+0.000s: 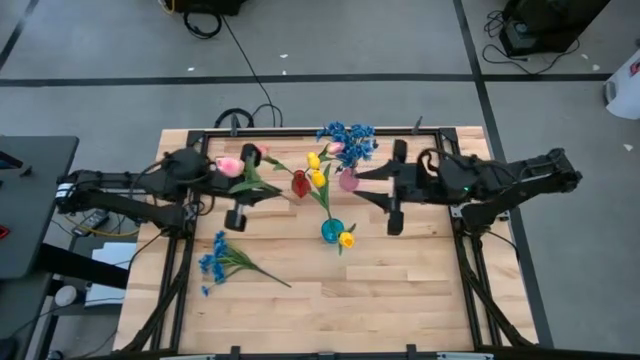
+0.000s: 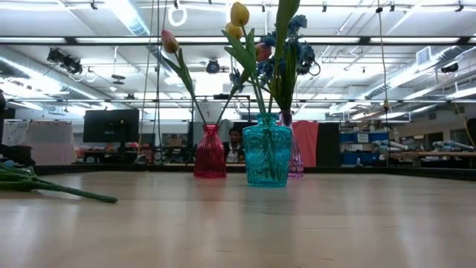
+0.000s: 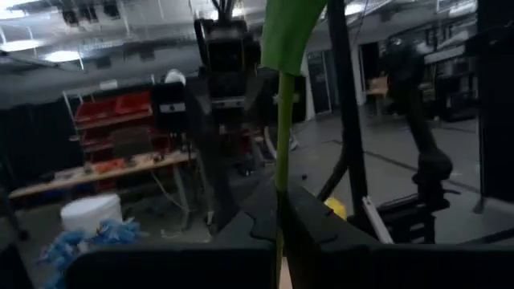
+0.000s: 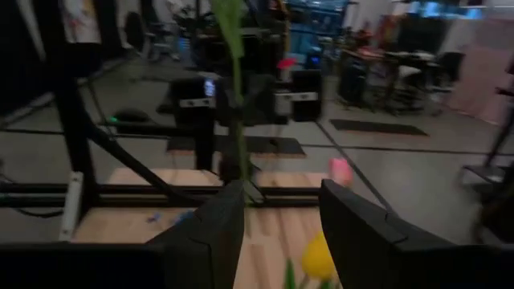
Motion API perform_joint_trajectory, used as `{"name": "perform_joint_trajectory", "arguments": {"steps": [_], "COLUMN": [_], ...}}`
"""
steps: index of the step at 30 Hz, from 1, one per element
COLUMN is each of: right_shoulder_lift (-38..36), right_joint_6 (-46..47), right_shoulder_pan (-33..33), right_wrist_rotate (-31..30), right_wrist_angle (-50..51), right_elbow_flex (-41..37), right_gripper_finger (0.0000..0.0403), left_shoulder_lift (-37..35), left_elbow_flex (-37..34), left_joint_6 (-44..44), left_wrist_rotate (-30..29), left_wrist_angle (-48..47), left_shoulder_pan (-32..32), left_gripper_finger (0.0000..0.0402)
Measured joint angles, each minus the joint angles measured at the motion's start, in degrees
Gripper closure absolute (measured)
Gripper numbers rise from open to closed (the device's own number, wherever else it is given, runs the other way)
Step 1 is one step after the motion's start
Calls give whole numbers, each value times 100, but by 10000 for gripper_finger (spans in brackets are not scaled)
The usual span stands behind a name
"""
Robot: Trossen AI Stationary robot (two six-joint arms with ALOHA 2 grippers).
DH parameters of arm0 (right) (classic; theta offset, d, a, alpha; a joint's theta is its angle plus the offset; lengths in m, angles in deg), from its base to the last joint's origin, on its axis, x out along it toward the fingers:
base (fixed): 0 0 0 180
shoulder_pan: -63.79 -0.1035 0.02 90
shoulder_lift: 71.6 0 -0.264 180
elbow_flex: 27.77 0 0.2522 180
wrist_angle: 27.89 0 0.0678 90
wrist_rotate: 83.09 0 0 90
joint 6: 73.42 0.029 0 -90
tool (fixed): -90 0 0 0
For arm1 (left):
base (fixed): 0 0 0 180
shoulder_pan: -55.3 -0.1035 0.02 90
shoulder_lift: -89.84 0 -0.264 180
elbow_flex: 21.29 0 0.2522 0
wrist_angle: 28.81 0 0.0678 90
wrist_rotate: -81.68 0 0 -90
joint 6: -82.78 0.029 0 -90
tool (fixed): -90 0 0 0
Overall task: Sort flowers into vase by color
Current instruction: Put the pink flower into the red vase
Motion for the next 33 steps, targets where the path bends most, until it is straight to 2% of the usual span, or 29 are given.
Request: {"name": "perform_joint_trajectory", "arguments": {"steps": [4, 9, 13, 16, 20, 25, 28, 33], "right_shoulder_lift": [-258, -608, -1074, -1635, -2507, -3526, -3968, -4396], "right_joint_6": [78, 411, 902, 1077, 876, 279, 258, 249], "right_shoulder_pan": [-325, -472, -333, -264, -150, -4, 71, 240], "right_wrist_rotate": [-793, -1401, -1266, -1434, -1633, -1297, -1176, -1136], "right_wrist_angle": [-51, -311, -327, -404, -737, -1378, -1818, -2510], "right_elbow_flex": [-460, -1395, -2134, -2675, -3324, -4164, -4740, -5555], "right_gripper_finger": [232, 232, 241, 255, 267, 270, 270, 270], "left_shoulder_lift": [-410, -585, -586, -532, -532, -530, -524, -344], "left_elbow_flex": [-697, -1596, -1887, -1902, -1904, -1904, -1911, -2252], "left_joint_6": [-95, -277, -134, 123, 319, 604, 614, 838], "left_wrist_rotate": [49, -284, -916, -1267, -1284, -1132, -1133, -1085], "left_wrist_angle": [350, 972, 923, 784, 594, 458, 446, 1060], "left_shoulder_pan": [2, 0, -14, -77, -293, -463, -581, -718], "left_gripper_finger": [393, 393, 393, 393, 392, 392, 392, 391]}}
